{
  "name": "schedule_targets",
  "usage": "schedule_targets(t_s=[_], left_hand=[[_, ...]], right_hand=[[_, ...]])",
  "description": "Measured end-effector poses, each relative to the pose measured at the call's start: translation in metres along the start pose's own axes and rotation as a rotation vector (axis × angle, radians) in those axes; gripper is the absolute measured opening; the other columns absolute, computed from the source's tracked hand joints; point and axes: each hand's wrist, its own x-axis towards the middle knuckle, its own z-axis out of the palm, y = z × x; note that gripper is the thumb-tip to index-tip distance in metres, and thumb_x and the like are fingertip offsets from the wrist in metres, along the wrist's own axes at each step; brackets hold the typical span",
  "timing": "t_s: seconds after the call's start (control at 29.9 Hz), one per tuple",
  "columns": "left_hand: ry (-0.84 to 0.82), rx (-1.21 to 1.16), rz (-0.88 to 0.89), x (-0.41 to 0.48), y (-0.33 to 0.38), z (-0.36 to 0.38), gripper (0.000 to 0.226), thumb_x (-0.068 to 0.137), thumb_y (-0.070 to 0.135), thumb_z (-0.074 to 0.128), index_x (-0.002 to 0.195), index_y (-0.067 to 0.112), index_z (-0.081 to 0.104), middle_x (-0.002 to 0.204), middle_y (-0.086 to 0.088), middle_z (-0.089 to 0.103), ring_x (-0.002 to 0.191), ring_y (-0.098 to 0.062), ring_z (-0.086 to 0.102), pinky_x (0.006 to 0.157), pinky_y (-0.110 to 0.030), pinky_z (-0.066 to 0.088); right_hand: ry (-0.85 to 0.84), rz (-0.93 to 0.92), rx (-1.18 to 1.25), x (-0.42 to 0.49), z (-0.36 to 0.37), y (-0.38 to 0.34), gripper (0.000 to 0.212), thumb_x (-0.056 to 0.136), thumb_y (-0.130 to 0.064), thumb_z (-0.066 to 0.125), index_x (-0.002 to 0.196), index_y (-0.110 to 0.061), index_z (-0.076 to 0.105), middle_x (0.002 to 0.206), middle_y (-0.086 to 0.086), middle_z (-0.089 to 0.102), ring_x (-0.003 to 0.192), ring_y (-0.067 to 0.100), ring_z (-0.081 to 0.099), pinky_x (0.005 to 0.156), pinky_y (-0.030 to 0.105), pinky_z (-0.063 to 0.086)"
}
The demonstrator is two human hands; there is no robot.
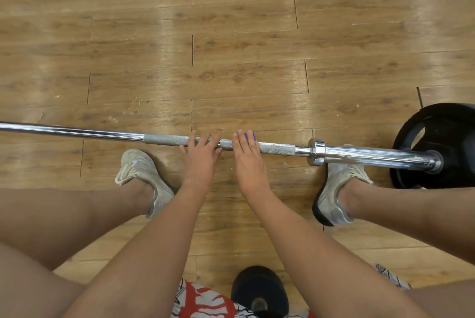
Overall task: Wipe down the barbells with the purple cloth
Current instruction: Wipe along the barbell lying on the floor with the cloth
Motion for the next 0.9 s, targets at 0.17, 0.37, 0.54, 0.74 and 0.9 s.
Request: schedule_targets(t_s=[0.17, 0.37, 0.54, 0.74, 0.9], left_hand=[[-0.039, 0.051, -0.007, -0.012, -0.002, 0.004, 0.042, 0.106, 0.039, 0.041, 0.147, 0.031, 0.043, 0.159, 0.002, 0.036, 0.151, -0.034, 0.014, 0.113, -0.069, 0.022], [-0.049, 0.028, -0.011, -0.027, -0.007, 0.013, 0.051, 0.107, 0.041, 0.039, 0.157, 0.033, 0.031, 0.166, 0.0, 0.022, 0.155, -0.03, -0.001, 0.118, -0.064, 0.015], [-0.052, 0.016, -0.037, -0.037, -0.007, 0.017, 0.052, 0.107, 0.04, 0.038, 0.157, 0.032, 0.028, 0.167, -0.001, 0.019, 0.155, -0.03, -0.003, 0.121, -0.059, 0.011], [-0.058, 0.118, 0.013, -0.041, -0.011, 0.016, 0.056, 0.106, 0.042, 0.04, 0.158, 0.028, 0.026, 0.166, -0.001, 0.02, 0.155, -0.031, 0.002, 0.122, -0.054, 0.007], [-0.087, 0.102, 0.04, -0.042, -0.015, 0.014, 0.055, 0.108, 0.042, 0.036, 0.159, 0.028, 0.022, 0.167, 0.004, 0.019, 0.155, -0.028, 0.003, 0.121, -0.055, 0.009]], right_hand=[[-0.01, -0.002, -0.012, -0.015, 0.007, -0.003, 0.071, 0.093, 0.008, 0.018, 0.161, -0.009, 0.002, 0.169, 0.006, -0.004, 0.155, 0.027, -0.013, 0.126, 0.042, 0.002], [-0.003, -0.001, -0.028, -0.025, 0.015, 0.0, 0.079, 0.082, 0.0, 0.0, 0.16, -0.007, 0.008, 0.169, 0.009, 0.004, 0.156, 0.029, -0.007, 0.127, 0.041, 0.002], [-0.001, 0.008, -0.045, -0.042, 0.018, -0.009, 0.079, 0.081, 0.0, -0.003, 0.16, -0.007, 0.0, 0.167, 0.006, -0.01, 0.154, 0.029, -0.016, 0.127, 0.044, 0.002], [0.036, -0.015, -0.004, -0.052, 0.029, -0.004, 0.073, 0.088, -0.003, -0.001, 0.16, -0.008, 0.005, 0.166, 0.005, -0.006, 0.155, 0.029, -0.009, 0.127, 0.042, 0.001], [-0.027, 0.076, 0.014, -0.035, 0.025, -0.014, 0.067, 0.097, 0.006, 0.02, 0.16, -0.007, 0.002, 0.169, 0.008, -0.006, 0.154, 0.03, -0.015, 0.126, 0.041, -0.009]])
